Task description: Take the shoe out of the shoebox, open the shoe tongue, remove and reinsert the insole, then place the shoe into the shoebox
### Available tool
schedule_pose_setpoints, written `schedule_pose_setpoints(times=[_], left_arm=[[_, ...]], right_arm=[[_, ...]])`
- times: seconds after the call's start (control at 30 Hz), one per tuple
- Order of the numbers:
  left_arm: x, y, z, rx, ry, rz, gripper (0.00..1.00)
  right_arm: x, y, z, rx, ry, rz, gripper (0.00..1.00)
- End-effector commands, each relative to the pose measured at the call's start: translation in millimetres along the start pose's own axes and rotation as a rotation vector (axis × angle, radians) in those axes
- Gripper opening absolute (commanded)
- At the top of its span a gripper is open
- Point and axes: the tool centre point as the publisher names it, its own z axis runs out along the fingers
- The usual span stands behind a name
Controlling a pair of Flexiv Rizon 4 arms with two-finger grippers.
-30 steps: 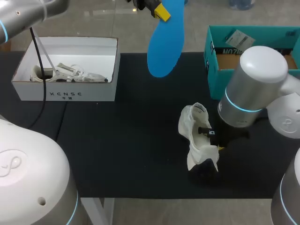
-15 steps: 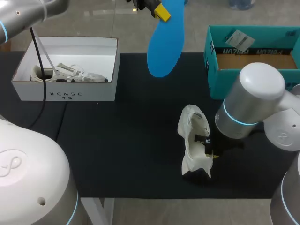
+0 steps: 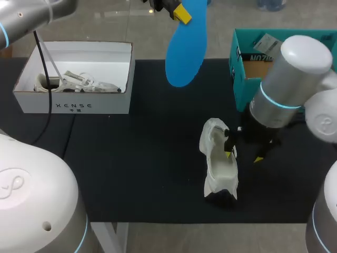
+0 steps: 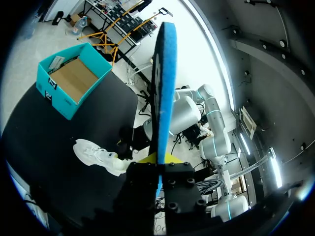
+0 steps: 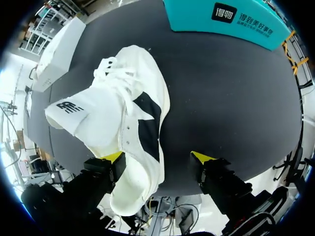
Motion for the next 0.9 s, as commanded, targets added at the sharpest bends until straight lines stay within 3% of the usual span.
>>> schedule_pose_setpoints(times=[0.03, 0.17, 0.83, 0.9], left_arm=[[-0.7, 0, 0, -0.002, 0.001, 0.001, 0.00], [-0.7, 0, 0, -0.002, 0.001, 0.001, 0.00], [-0.7, 0, 0, -0.002, 0.001, 0.001, 0.00], [-0.7, 0, 0, -0.002, 0.001, 0.001, 0.00]], right_arm=[[-15.7, 2.8, -48, -0.021, -0.001, -0.008, 1.00], [-9.2, -0.9, -67, -0.096, 0.024, -0.075, 1.00], [-9.2, -0.9, -67, -0.096, 0.024, -0.075, 1.00], [-27.0, -10.9, -68, -0.067, 0.142, -0.073, 1.00]])
